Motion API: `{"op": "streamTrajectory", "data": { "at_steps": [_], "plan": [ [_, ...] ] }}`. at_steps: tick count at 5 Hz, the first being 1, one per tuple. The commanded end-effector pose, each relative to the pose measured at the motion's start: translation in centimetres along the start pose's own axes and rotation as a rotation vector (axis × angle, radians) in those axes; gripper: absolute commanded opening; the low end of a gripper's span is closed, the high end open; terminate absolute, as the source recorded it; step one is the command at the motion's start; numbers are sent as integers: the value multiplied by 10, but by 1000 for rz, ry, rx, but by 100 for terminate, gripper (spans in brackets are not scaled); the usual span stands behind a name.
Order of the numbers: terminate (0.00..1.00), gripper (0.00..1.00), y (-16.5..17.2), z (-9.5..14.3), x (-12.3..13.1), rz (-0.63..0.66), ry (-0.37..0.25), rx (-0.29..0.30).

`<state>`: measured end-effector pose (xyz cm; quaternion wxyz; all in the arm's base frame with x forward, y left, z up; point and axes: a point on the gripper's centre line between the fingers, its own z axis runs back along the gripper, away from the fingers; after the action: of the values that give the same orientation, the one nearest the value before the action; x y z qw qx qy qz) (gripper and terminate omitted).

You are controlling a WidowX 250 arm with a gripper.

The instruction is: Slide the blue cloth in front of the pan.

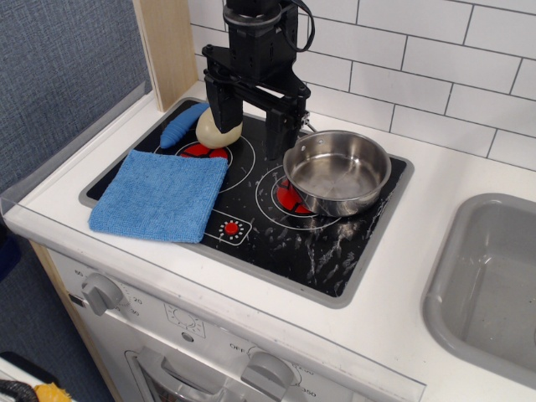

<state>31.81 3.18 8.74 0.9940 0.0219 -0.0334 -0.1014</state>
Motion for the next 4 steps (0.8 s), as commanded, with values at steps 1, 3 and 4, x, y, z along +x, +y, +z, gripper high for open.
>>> {"op": "streamTrajectory", "data": {
  "at_steps": [1,3,4],
  "plan": [
    [0,100,0,0,0,0,0,0],
    [0,100,34,-9,-22,74,-25,-16],
    [0,100,54,-18,-38,107,-59,16]
  ]
}}
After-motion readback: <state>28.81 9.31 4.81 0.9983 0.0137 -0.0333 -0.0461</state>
